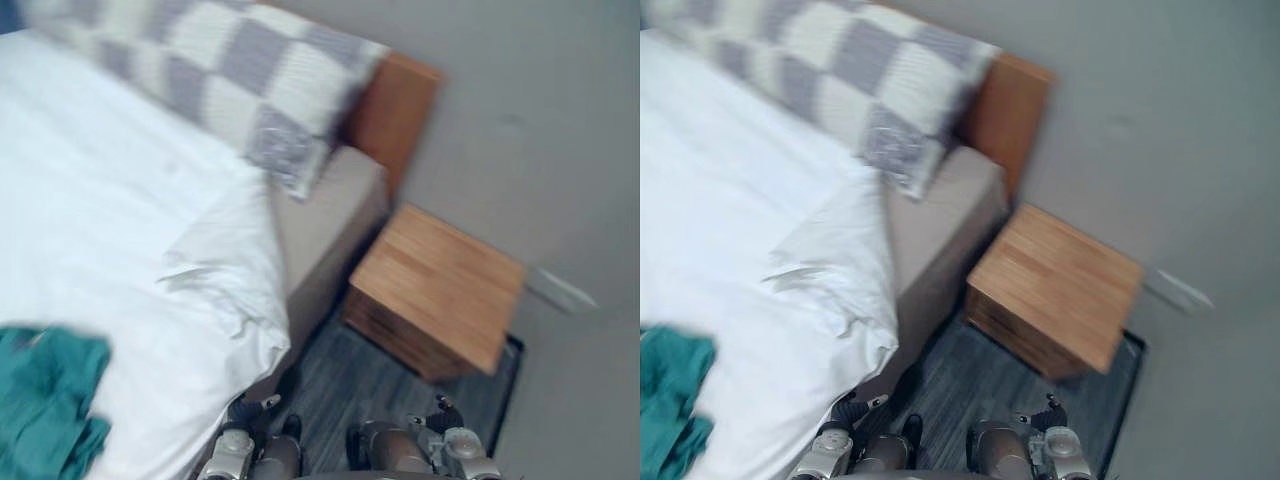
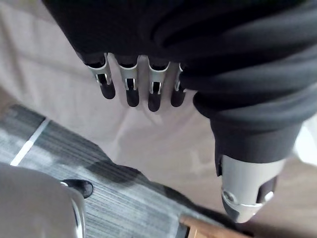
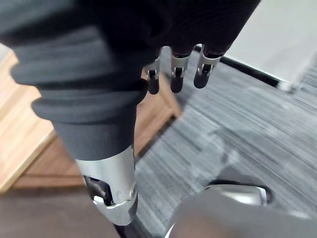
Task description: Tidy the bed and pick cloth on bed and put in laundry
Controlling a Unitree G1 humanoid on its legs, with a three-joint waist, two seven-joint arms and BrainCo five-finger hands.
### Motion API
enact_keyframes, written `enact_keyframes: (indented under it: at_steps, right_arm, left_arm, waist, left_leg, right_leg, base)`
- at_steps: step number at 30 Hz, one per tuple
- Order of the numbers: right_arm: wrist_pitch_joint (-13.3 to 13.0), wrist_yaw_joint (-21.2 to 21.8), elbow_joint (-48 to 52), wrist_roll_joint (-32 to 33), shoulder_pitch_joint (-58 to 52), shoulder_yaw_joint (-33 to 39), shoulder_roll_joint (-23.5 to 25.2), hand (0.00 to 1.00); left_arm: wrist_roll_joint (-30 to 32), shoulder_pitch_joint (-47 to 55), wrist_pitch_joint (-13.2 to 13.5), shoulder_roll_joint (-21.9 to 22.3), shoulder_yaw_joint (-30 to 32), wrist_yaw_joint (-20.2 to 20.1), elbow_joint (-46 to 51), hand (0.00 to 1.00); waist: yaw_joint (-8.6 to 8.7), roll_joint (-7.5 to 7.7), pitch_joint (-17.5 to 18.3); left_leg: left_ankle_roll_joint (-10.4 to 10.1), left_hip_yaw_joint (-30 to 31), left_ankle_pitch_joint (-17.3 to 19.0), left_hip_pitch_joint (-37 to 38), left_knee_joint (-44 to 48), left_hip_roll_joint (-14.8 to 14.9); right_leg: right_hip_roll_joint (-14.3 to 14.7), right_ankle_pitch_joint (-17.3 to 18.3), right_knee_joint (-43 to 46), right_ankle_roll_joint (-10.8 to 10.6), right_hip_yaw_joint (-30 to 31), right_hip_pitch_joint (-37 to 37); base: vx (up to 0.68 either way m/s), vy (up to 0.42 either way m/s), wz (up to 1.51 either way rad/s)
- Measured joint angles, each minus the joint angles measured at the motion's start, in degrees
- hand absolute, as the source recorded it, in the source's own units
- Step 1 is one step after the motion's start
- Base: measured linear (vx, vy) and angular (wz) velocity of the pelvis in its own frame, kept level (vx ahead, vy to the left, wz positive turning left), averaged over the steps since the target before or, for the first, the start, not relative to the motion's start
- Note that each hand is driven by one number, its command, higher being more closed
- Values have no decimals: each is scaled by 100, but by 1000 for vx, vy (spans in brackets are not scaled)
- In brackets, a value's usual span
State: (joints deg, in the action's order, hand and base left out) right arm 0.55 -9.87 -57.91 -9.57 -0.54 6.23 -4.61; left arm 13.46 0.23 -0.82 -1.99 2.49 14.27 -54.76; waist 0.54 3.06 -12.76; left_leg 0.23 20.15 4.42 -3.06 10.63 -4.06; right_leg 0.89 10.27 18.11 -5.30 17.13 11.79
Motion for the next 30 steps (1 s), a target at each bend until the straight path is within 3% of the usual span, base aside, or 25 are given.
enact_keyframes:
  at_steps: [1,2,4,6,7,9,10,11,12,16,18,20,22,23,25,30]
  right_arm:
    - [7,0,-71,0,-45,89,23,0]
    - [62,7,-171,0,9,202,-28,0]
    - [78,0,-59,1,25,287,-10,0]
    - [77,9,127,3,36,286,137,0]
    - [80,8,161,19,33,297,201,0]
    - [102,7,326,229,15,417,295,0]
    - [103,5,429,339,7,563,305,0]
    - [122,-3,669,608,14,881,288,0]
    - [123,-9,821,722,13,1034,291,0]
    - [226,-252,2383,933,-111,1812,208,0]
    - [235,-481,3363,836,-5,2107,-120,0]
    - [230,-648,3729,666,386,2160,-568,0]
    - [221,-777,3753,488,1206,1962,-1288,0]
    - [219,-783,3754,466,1285,1925,-1348,0]
    - [209,-767,3747,234,2299,1178,-1967,0]
    - [105,-707,3692,-12,3932,-83,-2576,0]
  left_arm:
    - [-6,-57,16,-94,119,-44,-4,0]
    - [-14,-65,7,-11,309,-64,15,0]
    - [-32,100,22,140,670,-55,141,0]
    - [-30,93,21,204,864,-86,166,0]
    - [-26,100,18,239,927,-105,198,0]
    - [8,92,0,269,1070,-180,235,0]
    - [9,99,-15,279,1093,-178,230,0]
    - [14,120,-56,286,1061,-182,167,0]
    - [9,126,-66,263,1056,-184,135,0]
    - [9,263,-60,39,1041,-191,150,0]
    - [31,372,-69,-155,931,-303,157,0]
    - [85,519,-76,-329,880,-315,137,0]
    - [91,672,-106,-438,812,-376,118,0]
    - [91,685,-105,-441,809,-388,118,0]
    - [90,765,-105,-468,660,-423,112,0]
    - [84,432,20,-470,517,-413,132,0]
  waist:
    - [-22,140,-107]
    - [-144,-11,-112]
    - [-249,-256,-4]
    - [-308,-317,17]
    - [-296,-325,19]
    - [-282,-293,17]
    - [-269,-314,29]
    - [-239,-358,48]
    - [-195,-397,64]
    - [-107,-198,140]
    - [-54,-169,157]
    - [7,-146,162]
    - [5,-131,167]
    - [2,-132,166]
    - [-4,-138,134]
    - [-167,-176,-270]
  left_leg:
    - [-217,98,203,61,77,-184]
    - [-358,168,203,-106,228,66]
    - [-452,-262,240,-183,105,579]
    - [-611,-1070,174,-234,-43,1083]
    - [-608,-1696,173,-243,-9,1340]
    - [-433,-3779,250,-229,460,2006]
    - [-363,-4360,286,-203,697,2144]
    - [-404,-4850,234,-38,679,2115]
    - [-569,-4856,160,65,385,1978]
    - [-364,-4738,-500,506,-980,1168]
    - [-287,-4671,-579,537,-1177,976]
    - [-226,-4656,-621,533,-1269,883]
    - [-175,-4671,-681,437,-1354,783]
    - [-167,-4676,-692,425,-1368,779]
    - [-116,-4718,-754,149,-1379,778]
    - [-93,-4667,-907,-296,-1369,818]
  right_leg:
    - [-433,-660,-256,-214,-230,-56]
    - [-342,-691,-271,-131,-607,-208]
    - [-127,-830,-833,99,-1212,-546]
    - [-27,-895,-1087,237,-1682,-773]
    - [-15,-886,-1140,310,-1902,-865]
    - [-110,-813,-1135,469,-2296,-980]
    - [-161,-809,-1133,471,-2402,-993]
    - [-262,-775,-1126,395,-2528,-983]
    - [-331,-765,-1121,343,-2555,-985]
    - [-772,-956,-1453,69,-2739,-1131]
    - [-907,-1006,-1504,6,-2801,-1147]
    - [-958,-1066,-1560,-20,-2794,-1129]
    - [-986,-1162,-1633,-45,-2737,-958]
    - [-986,-1172,-1633,-44,-2727,-938]
    - [-966,-1316,-1660,-14,-2611,-642]
    - [-907,-1573,-1821,58,-2622,-291]
  base:
    - [275,-440,286]
    - [265,-498,242]
    - [130,-325,146]
    - [52,-258,113]
    - [26,-232,102]
    - [3,-104,98]
    - [-33,55,82]
    - [-35,109,66]
    - [-35,154,68]
    - [-6,168,35]
    - [-2,155,21]
    - [-17,113,4]
    - [-57,93,-6]
    - [-72,50,-15]
    - [-59,12,-18]
    - [-79,-9,1]
